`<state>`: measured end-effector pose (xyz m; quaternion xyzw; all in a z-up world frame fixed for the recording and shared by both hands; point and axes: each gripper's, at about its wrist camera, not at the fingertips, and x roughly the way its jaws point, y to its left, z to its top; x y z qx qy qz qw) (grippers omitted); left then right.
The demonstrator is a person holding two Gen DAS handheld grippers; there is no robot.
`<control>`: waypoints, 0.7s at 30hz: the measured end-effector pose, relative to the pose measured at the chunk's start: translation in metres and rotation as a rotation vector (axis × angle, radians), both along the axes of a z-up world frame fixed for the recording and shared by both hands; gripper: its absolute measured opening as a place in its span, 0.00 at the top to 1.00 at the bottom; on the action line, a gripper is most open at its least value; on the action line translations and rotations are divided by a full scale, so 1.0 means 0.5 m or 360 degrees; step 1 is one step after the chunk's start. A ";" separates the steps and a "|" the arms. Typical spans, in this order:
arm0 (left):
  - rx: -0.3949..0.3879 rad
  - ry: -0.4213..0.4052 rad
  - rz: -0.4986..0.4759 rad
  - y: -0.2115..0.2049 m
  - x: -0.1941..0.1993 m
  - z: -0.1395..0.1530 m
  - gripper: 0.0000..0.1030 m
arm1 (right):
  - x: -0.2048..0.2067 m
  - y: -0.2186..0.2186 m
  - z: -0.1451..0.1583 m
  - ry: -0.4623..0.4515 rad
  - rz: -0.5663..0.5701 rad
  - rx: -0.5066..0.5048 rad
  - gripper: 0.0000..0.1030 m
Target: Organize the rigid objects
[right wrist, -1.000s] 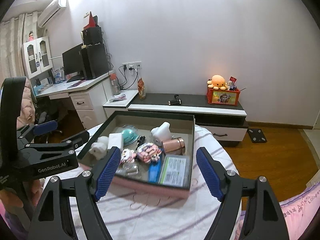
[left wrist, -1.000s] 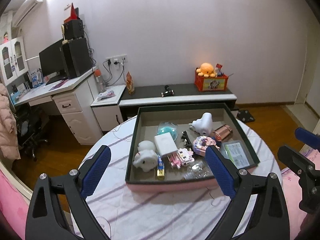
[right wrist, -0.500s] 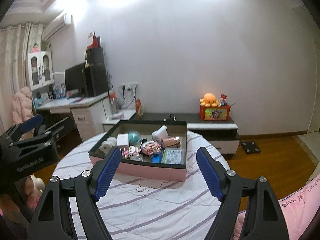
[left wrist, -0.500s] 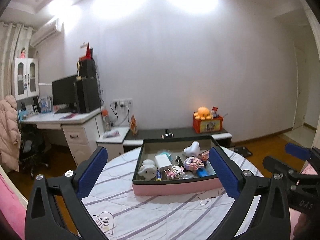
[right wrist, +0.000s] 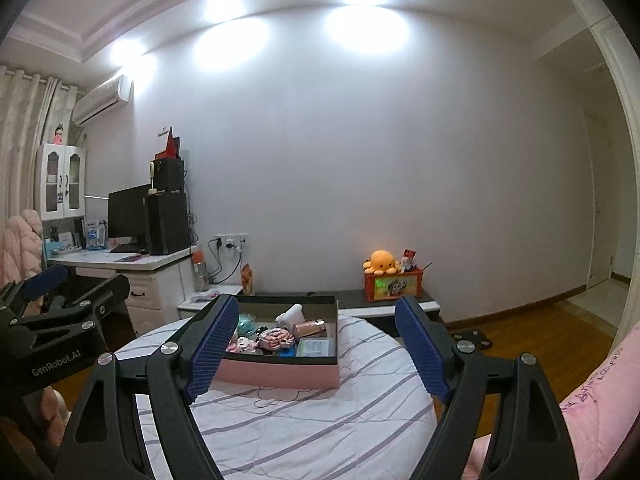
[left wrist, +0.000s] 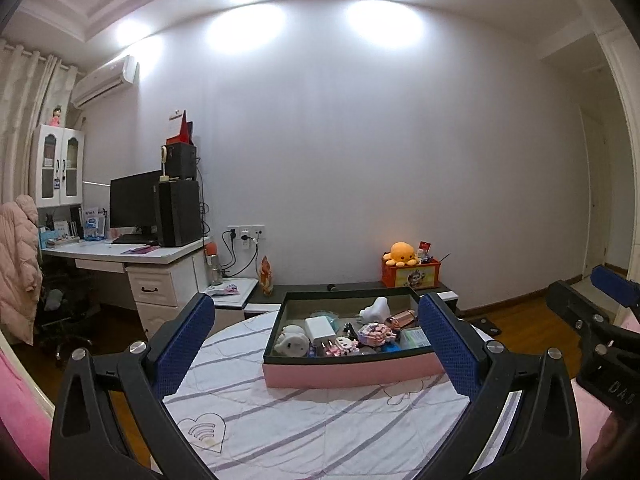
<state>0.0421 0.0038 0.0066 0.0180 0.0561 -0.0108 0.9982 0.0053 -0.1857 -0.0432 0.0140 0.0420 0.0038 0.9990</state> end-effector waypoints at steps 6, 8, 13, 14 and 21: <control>-0.0019 -0.0024 -0.0009 -0.001 -0.016 -0.019 0.00 | -0.009 0.031 -0.016 -0.0032 -0.0068 -0.0121 0.20; -0.0028 -0.0011 -0.0020 0.001 -0.013 -0.026 0.00 | -0.011 0.038 -0.020 -0.0037 -0.0070 -0.0130 0.20; -0.0049 0.0001 -0.0021 0.005 -0.009 -0.031 0.00 | -0.014 0.038 -0.026 -0.0038 -0.0063 -0.0108 0.20; -0.0052 -0.0002 -0.0021 0.007 -0.009 -0.030 0.00 | -0.013 0.039 -0.026 -0.0039 -0.0066 -0.0106 0.20; -0.0047 -0.0006 -0.0018 0.008 -0.005 -0.032 0.00 | -0.012 0.026 -0.020 -0.0044 -0.0058 -0.0059 0.20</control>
